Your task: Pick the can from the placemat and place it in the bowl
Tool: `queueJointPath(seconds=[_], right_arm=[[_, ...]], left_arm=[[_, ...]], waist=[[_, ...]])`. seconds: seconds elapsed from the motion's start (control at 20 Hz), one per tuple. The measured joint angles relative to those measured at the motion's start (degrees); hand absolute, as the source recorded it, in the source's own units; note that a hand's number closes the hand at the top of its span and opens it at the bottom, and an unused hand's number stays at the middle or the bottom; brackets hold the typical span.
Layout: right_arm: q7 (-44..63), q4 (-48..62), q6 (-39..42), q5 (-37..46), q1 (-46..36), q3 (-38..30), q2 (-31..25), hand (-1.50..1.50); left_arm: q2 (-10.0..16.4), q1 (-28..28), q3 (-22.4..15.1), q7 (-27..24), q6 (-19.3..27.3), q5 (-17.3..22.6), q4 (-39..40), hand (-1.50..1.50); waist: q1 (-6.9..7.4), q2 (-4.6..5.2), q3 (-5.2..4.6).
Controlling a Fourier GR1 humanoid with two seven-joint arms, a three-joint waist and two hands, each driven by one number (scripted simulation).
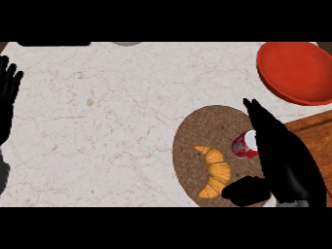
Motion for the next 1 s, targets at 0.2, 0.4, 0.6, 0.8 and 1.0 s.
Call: queueJointPath(seconds=[0.2, 0.4, 0.6, 0.8, 1.0], right_arm=[[-0.9, 1.9, 0.4, 1.8, 2.4, -0.5, 0.5, -1.50], [-3.0, 2.9, 1.6, 2.8, 4.3, -3.2, 0.3, -1.50], [-4.6, 2.5, 2.3, 3.6, 6.0, -4.7, 0.5, -1.50], [-6.7, 4.6, 1.8, 5.0, 6.4, -5.1, 0.8, -1.50], [-9.4, 7.9, 0.1, 6.3, 6.4, -5.6, 0.7, -1.50]], left_arm=[[-0.7, -0.6, -0.3, -0.2, 0.5, -0.9, 0.4, 0.00], [-1.2, -0.2, -0.5, 0.2, 0.8, -1.5, -0.5, 0.00], [-1.5, 0.1, -0.2, 0.7, 0.3, -1.7, -1.3, 0.00], [-1.4, -1.3, 1.0, 1.1, -0.7, -1.7, -0.2, 0.00], [-2.3, -0.4, 1.4, 0.2, -1.3, -2.7, -0.1, 0.00]], waist=[[0.20, 0.09, 0.04], [0.36, 0.10, 0.07], [0.44, 0.11, 0.08], [0.47, 0.14, 0.09], [0.54, 0.16, 0.10]])
